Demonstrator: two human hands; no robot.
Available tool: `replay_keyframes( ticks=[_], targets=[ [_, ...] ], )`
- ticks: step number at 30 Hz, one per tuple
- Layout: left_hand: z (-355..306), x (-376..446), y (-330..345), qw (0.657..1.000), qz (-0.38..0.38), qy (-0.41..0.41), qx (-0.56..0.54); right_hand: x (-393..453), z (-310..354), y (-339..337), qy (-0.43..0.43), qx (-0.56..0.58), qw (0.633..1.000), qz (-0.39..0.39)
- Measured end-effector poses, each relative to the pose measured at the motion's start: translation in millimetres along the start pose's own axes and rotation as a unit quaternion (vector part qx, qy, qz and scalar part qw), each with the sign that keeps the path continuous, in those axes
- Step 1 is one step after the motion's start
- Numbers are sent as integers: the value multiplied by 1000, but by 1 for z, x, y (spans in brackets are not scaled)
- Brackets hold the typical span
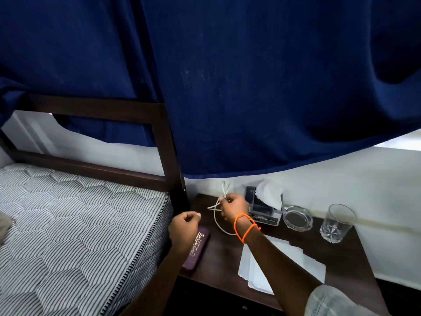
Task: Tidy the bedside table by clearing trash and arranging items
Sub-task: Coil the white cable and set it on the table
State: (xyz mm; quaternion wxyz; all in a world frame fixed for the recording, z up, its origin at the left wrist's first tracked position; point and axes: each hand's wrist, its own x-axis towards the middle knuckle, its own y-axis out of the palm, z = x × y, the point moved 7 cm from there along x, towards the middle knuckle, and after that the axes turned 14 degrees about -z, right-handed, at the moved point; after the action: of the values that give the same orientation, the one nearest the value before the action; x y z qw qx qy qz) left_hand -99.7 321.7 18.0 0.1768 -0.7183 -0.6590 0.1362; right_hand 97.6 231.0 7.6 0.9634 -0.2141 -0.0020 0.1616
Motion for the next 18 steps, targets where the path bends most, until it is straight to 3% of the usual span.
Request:
replay_keyframes(
  ticks=[4, 12, 18],
  targets=[
    [-42, -15, -14, 999, 8, 37, -16, -15, 36, -45, -91, -25, 995, -27],
    [-147, -60, -43, 978, 63, 166, -107, -79, 154, -141, -250, -139, 957, 48],
    [-232, -89, -85, 947, -14, 276, -162, -110, 243, -218, -345, -182, 920, 27]
  ],
)
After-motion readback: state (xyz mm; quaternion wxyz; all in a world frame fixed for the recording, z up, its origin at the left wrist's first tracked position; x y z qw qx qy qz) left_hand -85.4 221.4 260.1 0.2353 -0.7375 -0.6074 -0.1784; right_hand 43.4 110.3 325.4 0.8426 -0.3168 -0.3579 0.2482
